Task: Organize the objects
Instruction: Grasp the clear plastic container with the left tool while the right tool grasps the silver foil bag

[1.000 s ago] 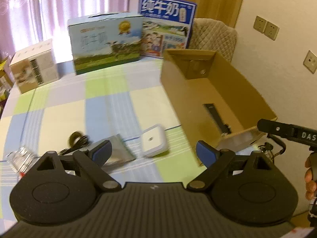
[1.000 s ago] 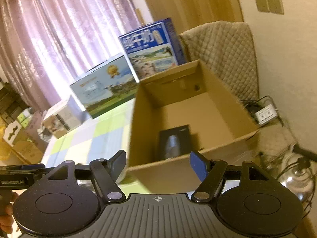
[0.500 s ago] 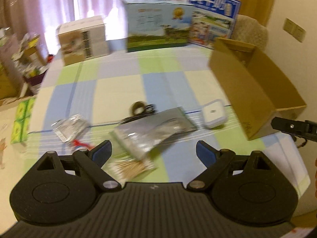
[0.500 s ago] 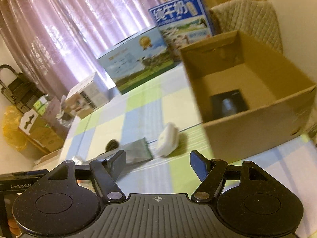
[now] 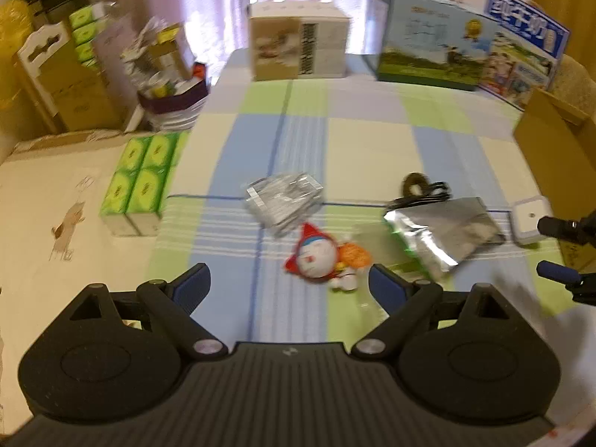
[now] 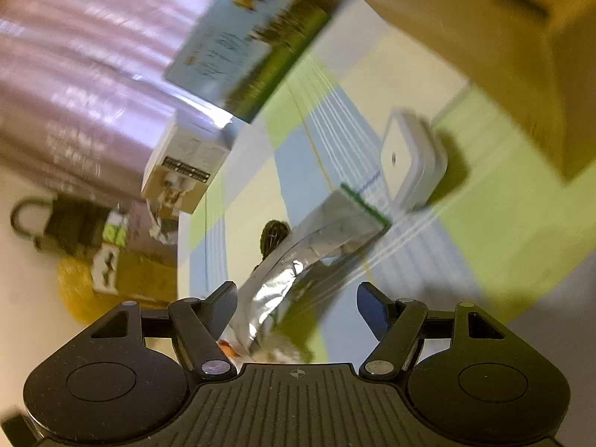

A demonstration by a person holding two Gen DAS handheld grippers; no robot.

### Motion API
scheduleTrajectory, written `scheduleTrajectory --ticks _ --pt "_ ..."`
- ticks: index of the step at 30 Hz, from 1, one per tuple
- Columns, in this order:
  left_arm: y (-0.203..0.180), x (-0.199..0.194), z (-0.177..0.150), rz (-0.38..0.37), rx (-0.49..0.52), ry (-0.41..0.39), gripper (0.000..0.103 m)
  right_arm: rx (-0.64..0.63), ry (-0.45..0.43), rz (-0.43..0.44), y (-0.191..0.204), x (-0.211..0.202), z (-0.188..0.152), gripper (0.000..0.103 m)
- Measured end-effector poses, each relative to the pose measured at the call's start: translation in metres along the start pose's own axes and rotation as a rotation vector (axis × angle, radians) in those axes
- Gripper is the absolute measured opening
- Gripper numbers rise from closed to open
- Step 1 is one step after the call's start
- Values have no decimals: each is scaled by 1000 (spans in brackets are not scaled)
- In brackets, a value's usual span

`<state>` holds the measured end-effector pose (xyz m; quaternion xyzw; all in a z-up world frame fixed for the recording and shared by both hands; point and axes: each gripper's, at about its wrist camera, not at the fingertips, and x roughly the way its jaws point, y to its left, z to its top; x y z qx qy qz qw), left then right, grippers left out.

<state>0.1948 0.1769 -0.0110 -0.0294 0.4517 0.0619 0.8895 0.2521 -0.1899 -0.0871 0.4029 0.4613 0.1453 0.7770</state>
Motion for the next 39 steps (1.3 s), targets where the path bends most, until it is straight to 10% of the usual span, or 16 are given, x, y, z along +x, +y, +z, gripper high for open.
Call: scheduleTrajectory --ticks 19,24,39 --pt "39 44 1 71 -74 74 90 334 58 48 -29 93 16 67" --pt "42 49 -1 66 -79 88 90 363 69 81 -34 101 12 39" --pt "33 68 8 17 -30 77 90 -46 10 8 18 50 19 9"
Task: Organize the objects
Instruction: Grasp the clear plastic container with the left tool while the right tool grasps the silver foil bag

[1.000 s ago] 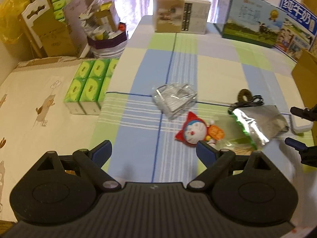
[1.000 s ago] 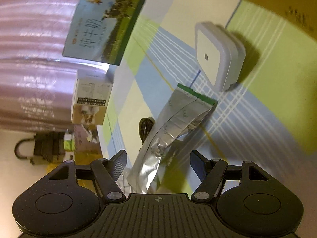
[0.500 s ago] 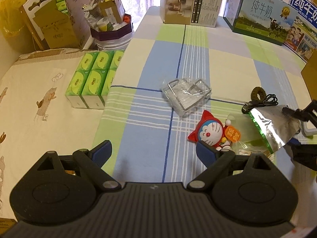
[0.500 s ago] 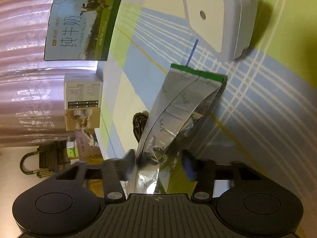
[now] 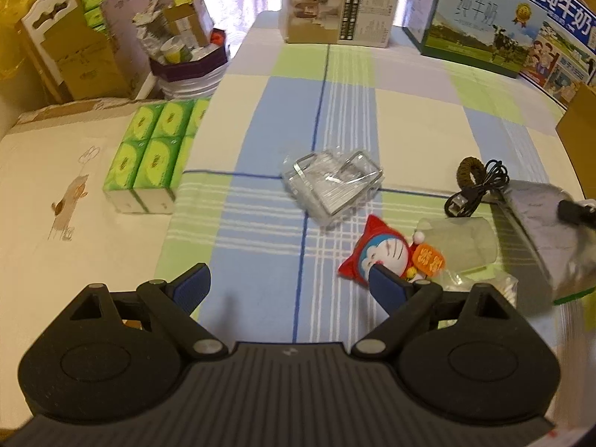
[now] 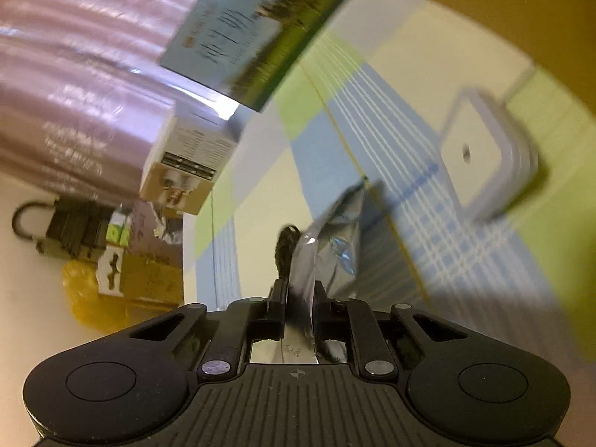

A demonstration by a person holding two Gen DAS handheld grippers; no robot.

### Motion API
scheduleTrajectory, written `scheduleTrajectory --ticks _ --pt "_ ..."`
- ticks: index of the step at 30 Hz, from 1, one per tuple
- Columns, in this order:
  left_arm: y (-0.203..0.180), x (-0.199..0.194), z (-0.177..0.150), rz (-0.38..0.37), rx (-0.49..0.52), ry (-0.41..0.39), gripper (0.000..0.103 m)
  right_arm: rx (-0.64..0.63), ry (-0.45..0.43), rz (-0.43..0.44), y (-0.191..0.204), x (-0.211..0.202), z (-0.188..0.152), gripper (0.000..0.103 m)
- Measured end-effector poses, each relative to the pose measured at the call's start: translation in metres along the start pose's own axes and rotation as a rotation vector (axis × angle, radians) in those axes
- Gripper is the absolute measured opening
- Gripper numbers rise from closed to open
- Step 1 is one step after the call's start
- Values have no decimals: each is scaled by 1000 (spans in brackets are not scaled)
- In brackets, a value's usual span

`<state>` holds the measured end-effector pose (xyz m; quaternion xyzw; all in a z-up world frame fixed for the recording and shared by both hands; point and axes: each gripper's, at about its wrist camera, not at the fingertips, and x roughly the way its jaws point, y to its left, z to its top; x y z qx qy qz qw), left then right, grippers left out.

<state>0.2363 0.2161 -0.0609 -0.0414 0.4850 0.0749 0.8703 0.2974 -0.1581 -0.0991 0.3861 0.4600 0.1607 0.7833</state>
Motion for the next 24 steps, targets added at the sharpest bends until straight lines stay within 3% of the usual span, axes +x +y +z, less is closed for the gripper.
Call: scheduleTrajectory --ticks 10,22,24 --pt "-13 33 34 -22 117 -49 90 -228 -102 -104 24 -32 2 9" --pt "-36 91 60 -31 338 -24 90 -258 -136 -172 22 -41 11 9" --pt "-38 99 60 -33 368 -17 89 -256 -132 -167 21 -42 13 5"
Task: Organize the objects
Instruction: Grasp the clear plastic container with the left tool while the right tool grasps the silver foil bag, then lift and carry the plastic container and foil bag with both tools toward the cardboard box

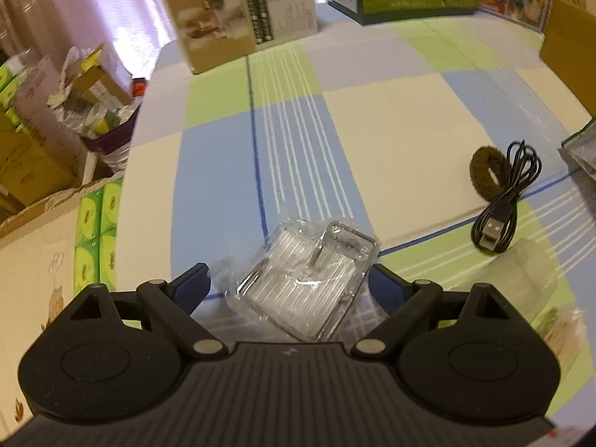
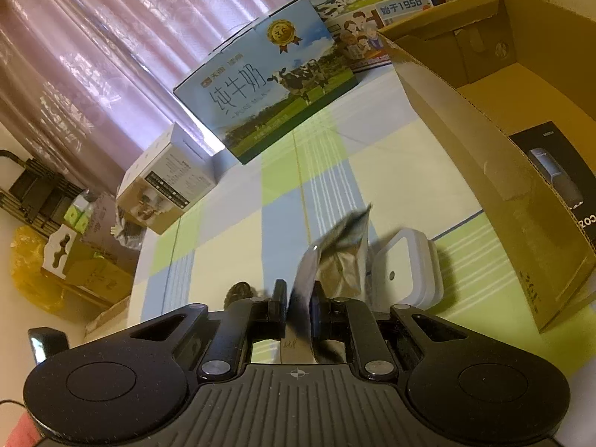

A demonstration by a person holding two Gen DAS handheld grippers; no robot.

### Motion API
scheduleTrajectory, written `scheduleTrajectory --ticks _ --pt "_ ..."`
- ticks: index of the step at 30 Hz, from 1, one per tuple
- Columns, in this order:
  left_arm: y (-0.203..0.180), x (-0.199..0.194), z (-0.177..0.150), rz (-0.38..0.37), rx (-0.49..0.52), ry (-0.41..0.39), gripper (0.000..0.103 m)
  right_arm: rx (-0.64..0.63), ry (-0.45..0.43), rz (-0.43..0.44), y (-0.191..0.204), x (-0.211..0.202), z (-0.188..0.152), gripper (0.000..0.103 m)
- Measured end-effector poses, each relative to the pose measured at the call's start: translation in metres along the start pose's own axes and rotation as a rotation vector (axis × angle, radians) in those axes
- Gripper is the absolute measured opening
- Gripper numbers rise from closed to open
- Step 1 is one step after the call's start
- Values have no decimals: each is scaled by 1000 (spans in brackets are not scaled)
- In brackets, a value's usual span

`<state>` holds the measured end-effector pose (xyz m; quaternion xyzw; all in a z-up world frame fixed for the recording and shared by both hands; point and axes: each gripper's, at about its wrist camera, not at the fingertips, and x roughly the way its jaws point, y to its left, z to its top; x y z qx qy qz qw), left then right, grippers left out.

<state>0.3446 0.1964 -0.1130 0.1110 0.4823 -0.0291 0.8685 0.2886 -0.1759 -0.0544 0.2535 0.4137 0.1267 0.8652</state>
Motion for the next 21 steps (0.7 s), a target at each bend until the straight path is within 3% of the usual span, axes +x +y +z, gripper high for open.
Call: scheduleTrajectory --ticks 3,6,7,9,10,12,13,14,16,21 --pt "-1 7 0 -4 32 6 87 -4 6 -7 -2 1 1 2" --pt "0 8 1 -24 43 -7 76 -33 23 -24 0 6 3 3" --pt "1 7 1 -31 41 -9 69 -63 37 -31 2 8 2 3" --pt "1 6 0 -37 34 -10 68 -155 73 -86 11 13 -1 4" --pt "2 5 -1 -36 31 -13 66 -211 94 -112 15 16 -5 9" --pt "2 3 -4 -35 23 -18 65 -350 118 -187 25 21 -16 27" --pt "2 2 -4 -31 20 -19 65 -423 125 -228 30 24 -23 49" --pt "3 1 -5 -29 16 -20 65 -473 125 -255 31 25 -31 62" --pt "5 1 -6 -27 2 -20 64 -516 135 -262 31 28 -40 63" --pt "8 1 -6 -29 -7 -17 64 -456 188 -244 19 42 -47 63"
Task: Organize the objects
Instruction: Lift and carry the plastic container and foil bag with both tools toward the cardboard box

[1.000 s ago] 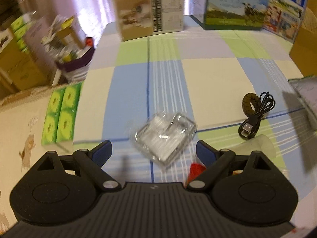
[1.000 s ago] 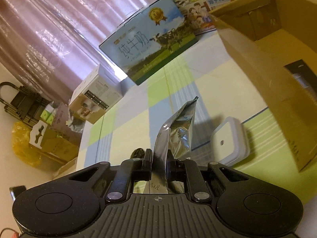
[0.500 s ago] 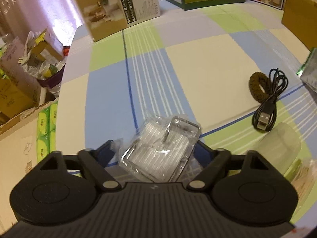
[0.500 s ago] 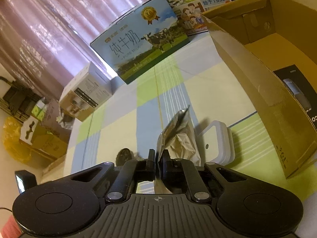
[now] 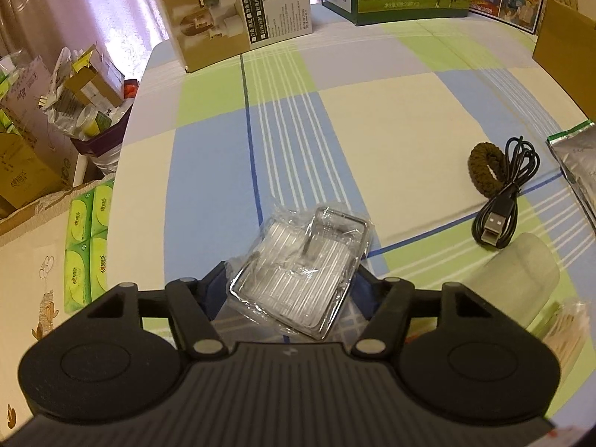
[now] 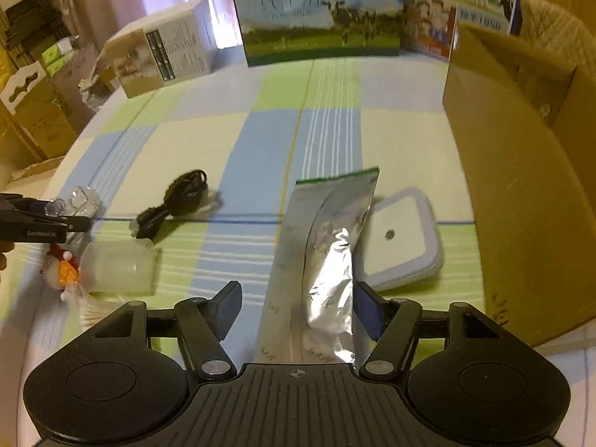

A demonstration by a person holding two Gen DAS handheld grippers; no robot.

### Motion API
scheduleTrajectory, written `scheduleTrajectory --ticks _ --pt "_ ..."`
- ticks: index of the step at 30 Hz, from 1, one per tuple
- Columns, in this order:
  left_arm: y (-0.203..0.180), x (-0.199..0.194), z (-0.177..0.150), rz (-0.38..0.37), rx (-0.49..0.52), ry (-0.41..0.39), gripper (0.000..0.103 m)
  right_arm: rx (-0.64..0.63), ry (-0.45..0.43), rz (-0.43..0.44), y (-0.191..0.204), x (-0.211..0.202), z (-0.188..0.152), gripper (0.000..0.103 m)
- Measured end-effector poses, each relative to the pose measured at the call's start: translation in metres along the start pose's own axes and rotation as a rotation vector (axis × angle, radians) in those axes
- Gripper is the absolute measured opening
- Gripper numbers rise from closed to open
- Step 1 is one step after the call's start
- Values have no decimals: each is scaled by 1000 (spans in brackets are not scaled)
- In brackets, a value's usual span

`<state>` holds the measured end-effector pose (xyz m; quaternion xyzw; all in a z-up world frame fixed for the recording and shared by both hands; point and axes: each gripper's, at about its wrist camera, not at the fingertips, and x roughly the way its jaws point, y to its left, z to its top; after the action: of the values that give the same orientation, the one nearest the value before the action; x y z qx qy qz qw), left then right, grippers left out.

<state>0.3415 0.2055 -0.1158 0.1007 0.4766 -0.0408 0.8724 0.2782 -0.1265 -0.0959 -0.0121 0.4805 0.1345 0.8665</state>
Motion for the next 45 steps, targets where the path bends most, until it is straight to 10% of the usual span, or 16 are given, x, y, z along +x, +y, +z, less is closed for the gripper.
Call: scheduleTrajectory --ticks 14,31,45 --pt "-3 3 4 6 4 -3 61 -16 27 -8 0 29 2 30" --pt "2 -51 2 -24 -147 -40 58 7 -92 117 10 -22 7 28" --pt "-71 -124 12 -169 -131 -127 58 -29 -181 108 -4 -88 -4 28"
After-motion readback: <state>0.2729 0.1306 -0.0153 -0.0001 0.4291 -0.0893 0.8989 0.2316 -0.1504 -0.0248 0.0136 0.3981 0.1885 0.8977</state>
